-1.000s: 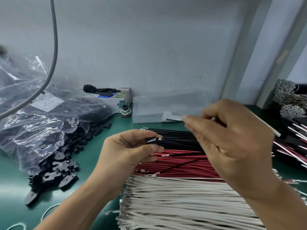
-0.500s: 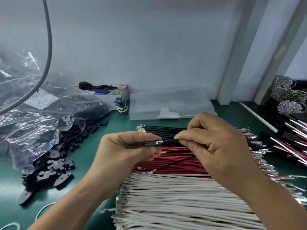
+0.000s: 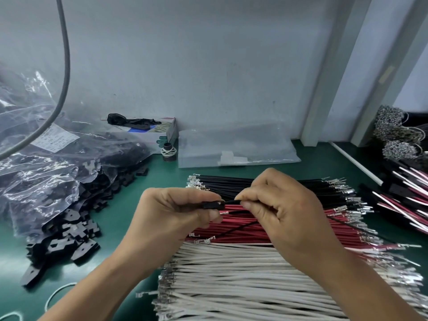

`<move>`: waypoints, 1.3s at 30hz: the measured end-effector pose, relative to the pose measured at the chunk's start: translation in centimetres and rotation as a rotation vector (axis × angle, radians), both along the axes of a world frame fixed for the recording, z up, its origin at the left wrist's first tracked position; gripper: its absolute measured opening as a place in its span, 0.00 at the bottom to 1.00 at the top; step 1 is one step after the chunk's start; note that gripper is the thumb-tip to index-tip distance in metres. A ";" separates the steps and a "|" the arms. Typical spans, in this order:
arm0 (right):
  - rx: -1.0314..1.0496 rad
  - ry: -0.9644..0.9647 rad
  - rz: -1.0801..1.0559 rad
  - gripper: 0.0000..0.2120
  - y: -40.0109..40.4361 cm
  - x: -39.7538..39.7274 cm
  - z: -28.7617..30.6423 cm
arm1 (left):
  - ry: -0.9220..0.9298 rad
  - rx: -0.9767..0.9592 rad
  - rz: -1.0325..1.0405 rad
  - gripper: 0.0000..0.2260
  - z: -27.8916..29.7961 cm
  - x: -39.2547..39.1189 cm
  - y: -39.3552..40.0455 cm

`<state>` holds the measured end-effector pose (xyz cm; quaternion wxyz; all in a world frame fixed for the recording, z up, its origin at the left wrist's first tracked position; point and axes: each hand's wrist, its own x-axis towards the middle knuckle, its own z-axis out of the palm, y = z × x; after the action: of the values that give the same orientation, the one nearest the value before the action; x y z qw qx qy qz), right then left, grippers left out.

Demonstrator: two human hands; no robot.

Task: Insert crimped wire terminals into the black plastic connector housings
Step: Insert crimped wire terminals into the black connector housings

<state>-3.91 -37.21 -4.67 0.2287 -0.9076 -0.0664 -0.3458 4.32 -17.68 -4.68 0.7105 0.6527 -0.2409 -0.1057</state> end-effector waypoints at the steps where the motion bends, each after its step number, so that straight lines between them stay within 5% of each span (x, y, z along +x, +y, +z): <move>1: -0.028 -0.013 0.000 0.05 0.3 0.0 0.0 | -0.018 0.017 0.000 0.12 -0.1 0.0 0.0; 21: -0.015 -0.058 0.046 0.06 1.8 0.4 -0.5 | -0.081 0.025 0.031 0.14 -0.5 -0.1 -0.2; 28: -0.235 -0.164 -0.127 0.02 0.6 -0.4 1.3 | -0.112 0.046 0.149 0.10 -0.5 0.4 -0.7; 33: -0.284 0.248 -0.092 0.11 0.2 -1.4 0.6 | -0.019 -0.073 0.202 0.11 -0.2 0.8 -0.2; 39: -0.274 0.285 -0.117 0.13 -0.1 -0.5 0.2 | 0.000 -0.109 0.191 0.11 -0.2 0.4 -0.2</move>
<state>-4.37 -37.31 -4.47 0.0898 -0.9722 -0.0270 -0.2143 4.75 -17.92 -4.90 0.7518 0.6329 -0.1832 -0.0242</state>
